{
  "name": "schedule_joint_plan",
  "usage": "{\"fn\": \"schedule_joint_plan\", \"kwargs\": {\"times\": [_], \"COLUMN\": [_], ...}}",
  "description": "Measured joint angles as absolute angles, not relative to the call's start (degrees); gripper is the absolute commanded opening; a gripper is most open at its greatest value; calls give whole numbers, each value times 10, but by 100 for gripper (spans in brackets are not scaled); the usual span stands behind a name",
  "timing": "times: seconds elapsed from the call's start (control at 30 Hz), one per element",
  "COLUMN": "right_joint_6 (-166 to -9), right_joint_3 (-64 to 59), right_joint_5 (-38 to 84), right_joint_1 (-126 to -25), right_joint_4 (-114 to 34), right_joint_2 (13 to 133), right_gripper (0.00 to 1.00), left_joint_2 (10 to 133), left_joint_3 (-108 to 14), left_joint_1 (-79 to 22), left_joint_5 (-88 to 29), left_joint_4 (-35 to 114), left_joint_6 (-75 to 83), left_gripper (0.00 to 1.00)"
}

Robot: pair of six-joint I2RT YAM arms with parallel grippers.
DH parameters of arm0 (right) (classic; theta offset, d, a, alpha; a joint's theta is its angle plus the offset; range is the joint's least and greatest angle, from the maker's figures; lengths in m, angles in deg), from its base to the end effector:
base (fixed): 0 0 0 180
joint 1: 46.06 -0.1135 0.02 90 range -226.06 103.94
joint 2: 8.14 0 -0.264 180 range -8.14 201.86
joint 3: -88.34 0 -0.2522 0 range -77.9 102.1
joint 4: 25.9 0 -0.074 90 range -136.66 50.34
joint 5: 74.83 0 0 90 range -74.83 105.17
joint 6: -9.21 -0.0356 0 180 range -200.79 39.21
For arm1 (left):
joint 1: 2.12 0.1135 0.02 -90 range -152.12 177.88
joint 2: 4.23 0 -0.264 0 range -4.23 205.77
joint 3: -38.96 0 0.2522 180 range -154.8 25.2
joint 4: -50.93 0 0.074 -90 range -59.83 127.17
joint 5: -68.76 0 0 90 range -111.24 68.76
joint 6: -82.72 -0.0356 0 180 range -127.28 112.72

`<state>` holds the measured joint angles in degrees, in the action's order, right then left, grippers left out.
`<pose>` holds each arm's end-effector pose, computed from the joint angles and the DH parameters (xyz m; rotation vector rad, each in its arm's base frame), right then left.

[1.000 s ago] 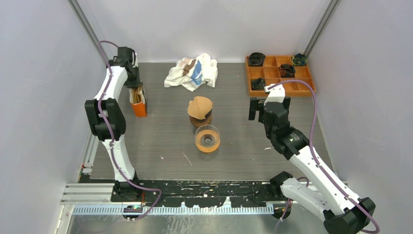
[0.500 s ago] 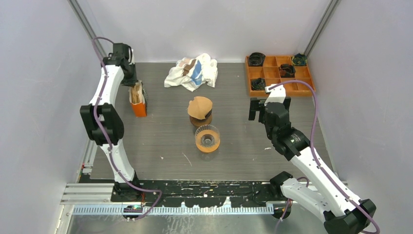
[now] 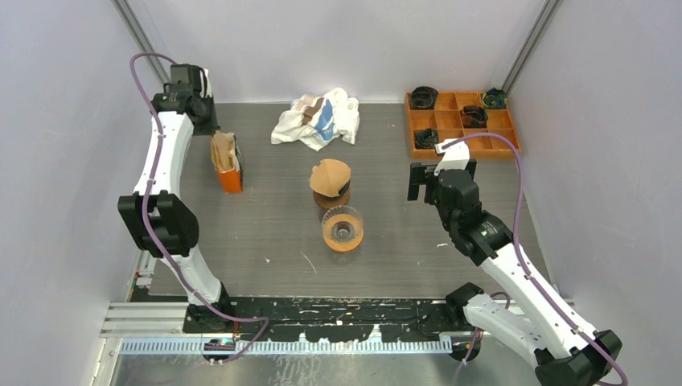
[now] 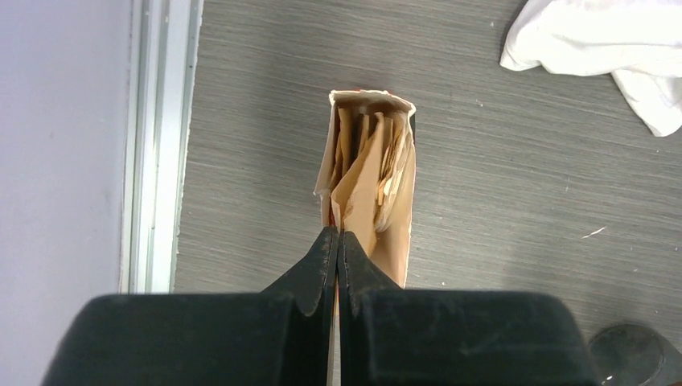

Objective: Place the coffee filter in the dripper
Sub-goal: Pick up the coffee filter from the coffee filter holder.

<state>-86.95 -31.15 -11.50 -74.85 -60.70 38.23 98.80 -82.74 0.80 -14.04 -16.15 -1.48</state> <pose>0.1667 0.0734 0.3289 -0.0662 1.8905 -0.0343 0.3903 0.0244 0.3697 -0.2406 2.3988 0.1286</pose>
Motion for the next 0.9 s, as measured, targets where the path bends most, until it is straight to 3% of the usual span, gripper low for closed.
{"fn": "schedule_joint_plan", "kwargs": {"times": [0.23, 0.6, 0.9], "right_joint_6": [-869, -870, -870], "right_joint_3": [-312, -312, -312], "right_joint_5": [-108, -98, -95], "right_joint_1": [-748, -748, -748], "right_joint_4": [-607, -607, -607], "right_joint_2": [383, 393, 393], "right_gripper": [100, 100, 100], "left_joint_2": [1018, 1047, 1045], "left_joint_3": [-825, -825, -805], "left_joint_1": [8, 8, 8], "left_joint_5": [-154, -157, -140], "left_joint_4": [-158, -151, -148], "left_joint_6": [2, 18, 32], "left_gripper": [1, 20, 29]}}
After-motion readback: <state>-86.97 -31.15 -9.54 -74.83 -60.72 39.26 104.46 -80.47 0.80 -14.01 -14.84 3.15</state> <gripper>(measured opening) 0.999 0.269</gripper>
